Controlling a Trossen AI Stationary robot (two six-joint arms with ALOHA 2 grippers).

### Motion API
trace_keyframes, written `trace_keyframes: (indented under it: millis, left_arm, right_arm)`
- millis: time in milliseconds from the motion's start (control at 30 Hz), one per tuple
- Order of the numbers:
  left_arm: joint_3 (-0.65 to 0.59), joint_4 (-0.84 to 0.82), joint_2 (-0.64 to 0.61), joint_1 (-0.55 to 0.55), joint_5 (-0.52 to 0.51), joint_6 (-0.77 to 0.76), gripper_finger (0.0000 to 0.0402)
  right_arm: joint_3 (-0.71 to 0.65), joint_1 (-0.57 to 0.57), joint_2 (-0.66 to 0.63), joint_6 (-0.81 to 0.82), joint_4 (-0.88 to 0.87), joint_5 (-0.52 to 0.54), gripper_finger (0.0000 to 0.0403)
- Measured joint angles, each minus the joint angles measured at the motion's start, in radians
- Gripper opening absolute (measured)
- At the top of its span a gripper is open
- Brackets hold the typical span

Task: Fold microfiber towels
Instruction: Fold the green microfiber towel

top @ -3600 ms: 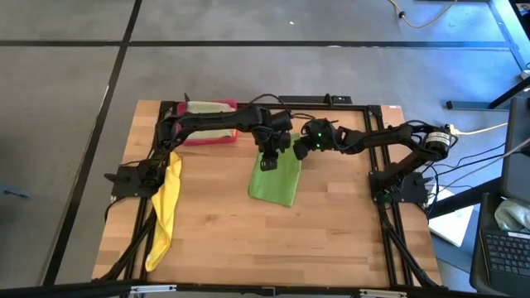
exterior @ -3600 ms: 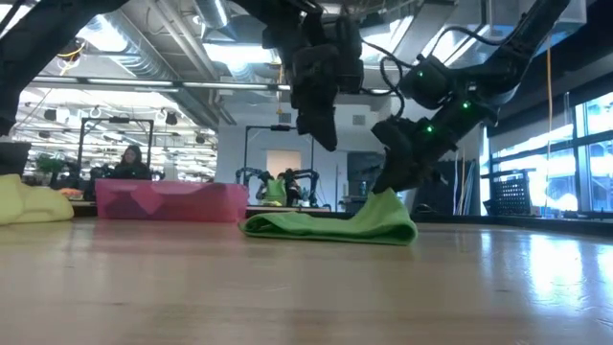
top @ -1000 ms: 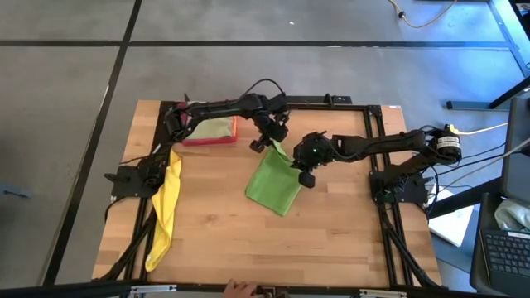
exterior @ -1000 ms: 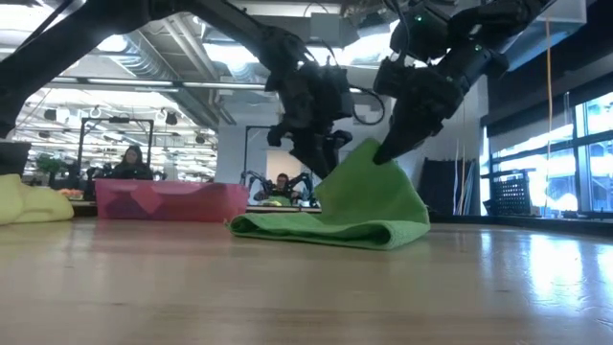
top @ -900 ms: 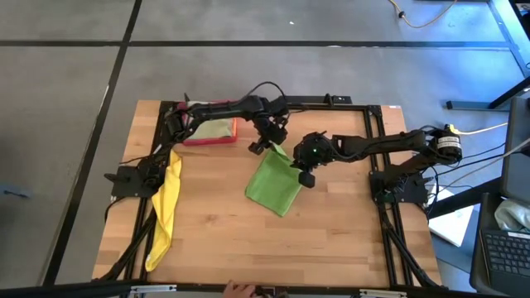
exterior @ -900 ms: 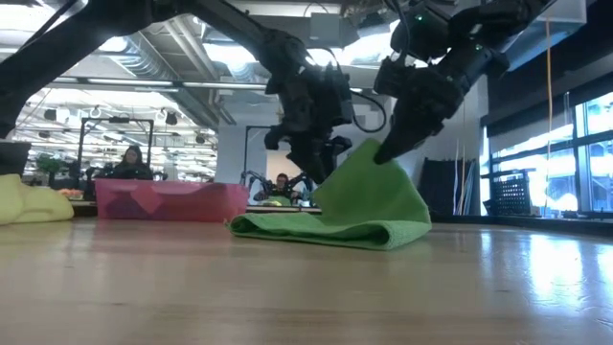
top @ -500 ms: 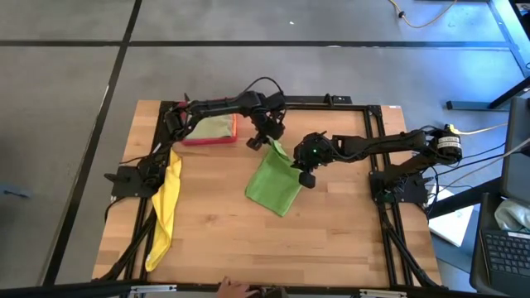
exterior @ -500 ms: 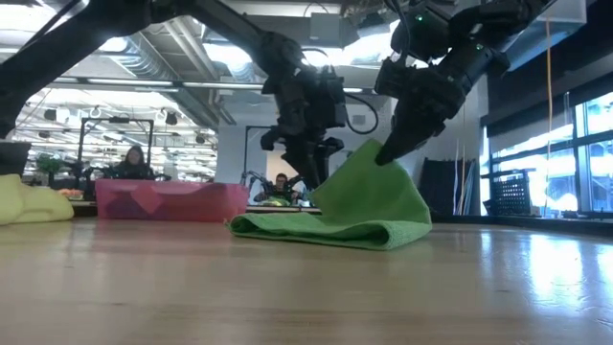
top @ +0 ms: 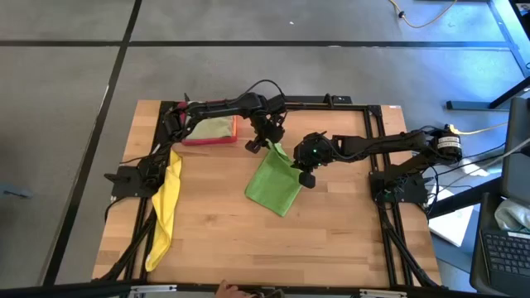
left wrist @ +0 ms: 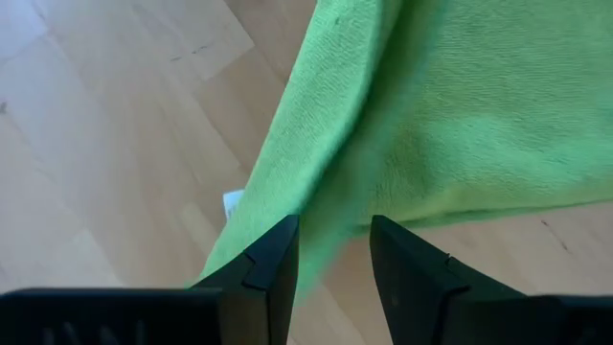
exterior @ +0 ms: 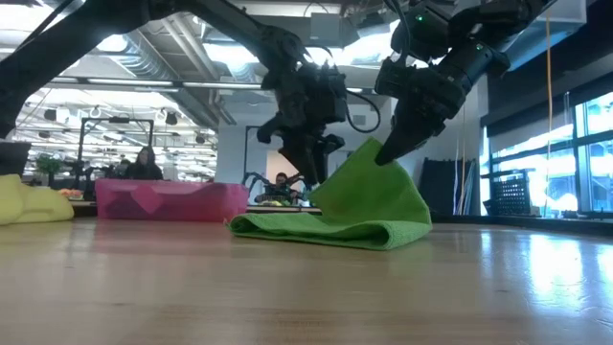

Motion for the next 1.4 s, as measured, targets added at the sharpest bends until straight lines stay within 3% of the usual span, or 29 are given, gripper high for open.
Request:
trace_keyframes:
  millis: [267,967,1200,1400]
  left_arm:
    - [0.001,-0.041,-0.005,0.015,-0.003,-0.024,0.0122]
    - [0.0,0.08,0.044,-0.016,-0.022,-0.019,0.0122]
    - [0.0,0.193,0.044,-0.035,-0.051,-0.045,0.0122]
    - [0.0,0.164,0.044,-0.035,-0.051,-0.051,0.0122]
  right_arm:
    - [0.0,0.0,0.0,0.0,0.0,0.0,0.0027]
    - [0.0,0.0,0.0,0.03,0.0,-0.003,0.0027]
    - [0.0,0.0,0.0,0.03,0.0,-0.011,0.0027]
    - [0.0,0.0,0.0,0.03,0.0,-0.011,0.0027]
